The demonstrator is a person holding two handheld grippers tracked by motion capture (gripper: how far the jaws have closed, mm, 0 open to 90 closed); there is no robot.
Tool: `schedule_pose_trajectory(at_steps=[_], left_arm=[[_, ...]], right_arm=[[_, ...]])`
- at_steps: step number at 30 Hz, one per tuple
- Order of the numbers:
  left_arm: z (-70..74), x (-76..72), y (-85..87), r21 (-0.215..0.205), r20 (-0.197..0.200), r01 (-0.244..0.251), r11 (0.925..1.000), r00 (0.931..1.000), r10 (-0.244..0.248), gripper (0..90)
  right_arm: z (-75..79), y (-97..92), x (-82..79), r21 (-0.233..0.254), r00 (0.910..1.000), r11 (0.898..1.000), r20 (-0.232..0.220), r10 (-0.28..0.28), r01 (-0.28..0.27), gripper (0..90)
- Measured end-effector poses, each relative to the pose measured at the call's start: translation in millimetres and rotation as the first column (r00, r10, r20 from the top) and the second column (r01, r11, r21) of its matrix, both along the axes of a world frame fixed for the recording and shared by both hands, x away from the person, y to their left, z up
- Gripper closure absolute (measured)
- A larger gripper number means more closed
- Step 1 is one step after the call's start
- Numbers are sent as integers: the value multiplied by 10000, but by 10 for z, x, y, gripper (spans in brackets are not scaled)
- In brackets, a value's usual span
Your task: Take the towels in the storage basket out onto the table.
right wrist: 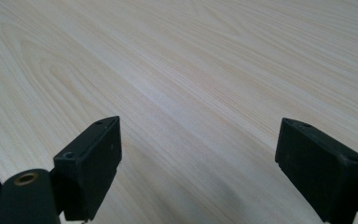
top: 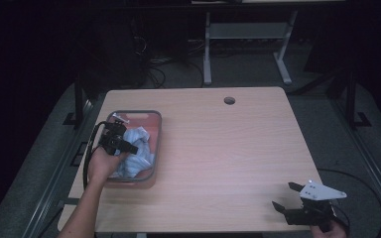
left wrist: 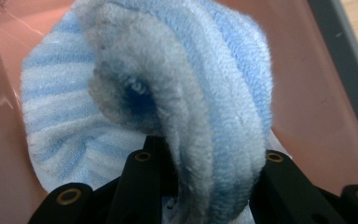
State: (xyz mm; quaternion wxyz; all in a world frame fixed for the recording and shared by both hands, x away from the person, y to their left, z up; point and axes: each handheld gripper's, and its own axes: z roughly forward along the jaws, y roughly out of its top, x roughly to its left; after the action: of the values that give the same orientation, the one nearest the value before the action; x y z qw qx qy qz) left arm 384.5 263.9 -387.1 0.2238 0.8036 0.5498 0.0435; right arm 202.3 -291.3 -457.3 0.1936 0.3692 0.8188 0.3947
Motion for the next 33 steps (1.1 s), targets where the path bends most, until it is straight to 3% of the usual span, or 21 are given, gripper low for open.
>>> schedule_pose_trajectory(at_steps=[9, 12, 17, 24, 26, 33], left_arm=[[59, -77, 135, -723, 174, -112, 9973, 9998, 125, 713], [78, -97, 167, -1097, 129, -43, 9940, 9999, 58, 712], [112, -149, 186, -1253, 233, 266, 9918, 9994, -238, 712], [184, -187, 242, -1935, 558, 161, 9810, 9984, -54, 712], [211, -200, 270, -2236, 666, 115, 9746, 9978, 35, 713], [336, -262, 397, -2724, 925, -114, 9621, 9950, 380, 717]], right_arm=[[0, 12, -1, -25, 10000, 10000, 21, -16, 16, 139], [0, 8, 0, -16, 10000, 10000, 17, -39, 39, 139], [-7, 7, 5, -59, 10000, 10000, -29, -60, 60, 139], [16, -8, -3, -24, 9997, 9997, 73, -239, 239, 139], [20, -28, -9, 31, 9994, 9996, 160, -298, 297, 139], [12, -14, 2, 2, 9997, 9998, 135, -210, 210, 139]])
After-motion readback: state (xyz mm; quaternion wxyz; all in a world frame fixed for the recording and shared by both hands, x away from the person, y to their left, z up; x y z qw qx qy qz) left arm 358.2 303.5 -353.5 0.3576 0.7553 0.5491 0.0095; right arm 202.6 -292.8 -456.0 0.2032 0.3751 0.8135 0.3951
